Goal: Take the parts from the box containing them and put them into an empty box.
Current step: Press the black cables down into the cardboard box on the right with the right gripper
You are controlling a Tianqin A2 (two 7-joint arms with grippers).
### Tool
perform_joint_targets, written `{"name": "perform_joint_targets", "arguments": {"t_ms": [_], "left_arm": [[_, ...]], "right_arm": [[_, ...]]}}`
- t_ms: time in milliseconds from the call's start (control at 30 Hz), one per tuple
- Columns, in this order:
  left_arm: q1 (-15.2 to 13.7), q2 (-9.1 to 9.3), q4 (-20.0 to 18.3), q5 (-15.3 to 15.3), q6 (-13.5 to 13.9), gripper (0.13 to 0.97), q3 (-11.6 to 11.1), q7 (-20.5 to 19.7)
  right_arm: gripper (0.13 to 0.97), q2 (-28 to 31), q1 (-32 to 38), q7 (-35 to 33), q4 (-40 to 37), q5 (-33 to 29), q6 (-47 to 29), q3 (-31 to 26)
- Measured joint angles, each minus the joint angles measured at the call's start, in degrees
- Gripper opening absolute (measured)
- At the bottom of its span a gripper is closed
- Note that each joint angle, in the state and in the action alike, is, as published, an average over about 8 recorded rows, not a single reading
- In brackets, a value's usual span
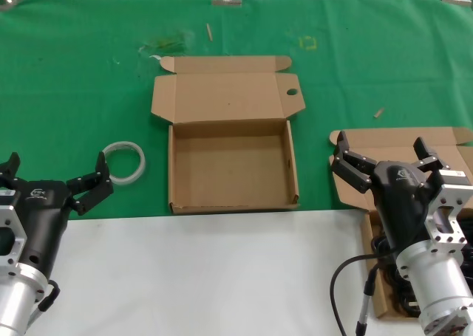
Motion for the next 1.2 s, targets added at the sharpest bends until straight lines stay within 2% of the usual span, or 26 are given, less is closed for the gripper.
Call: {"name": "perform_joint_targets", "arguments": {"t_ms": [333, 567, 733, 900, 1200], "left_arm": [[0.00, 0.00, 0.00, 0.00, 0.00, 0.965, 0.00, 0.00], [0.00, 0.00, 0.00, 0.00, 0.00, 0.965, 0.00, 0.00], [0.00, 0.00, 0.00, 0.00, 0.00, 0.965, 0.00, 0.00], [0.00, 0.00, 0.00, 0.00, 0.00, 0.965, 0.00, 0.00], [0.00, 0.00, 0.00, 0.00, 0.00, 0.965, 0.00, 0.00]], "right_arm": [[0.966, 0.01, -0.05, -0.32, 0.13, 0.36, 0.67, -0.59], [0.966, 0.01, -0.49, -5.31, 1.33, 5.42, 7.21, -5.50], [0.966, 0.01, -0.98, -13.61, 2.96, 12.20, 14.74, -9.42], [0.966, 0.01, -1.84, -24.67, 5.41, 19.30, 23.64, -12.10], [0.966, 0.01, -5.13, -47.64, 11.50, 28.58, 39.46, -11.68]]}}
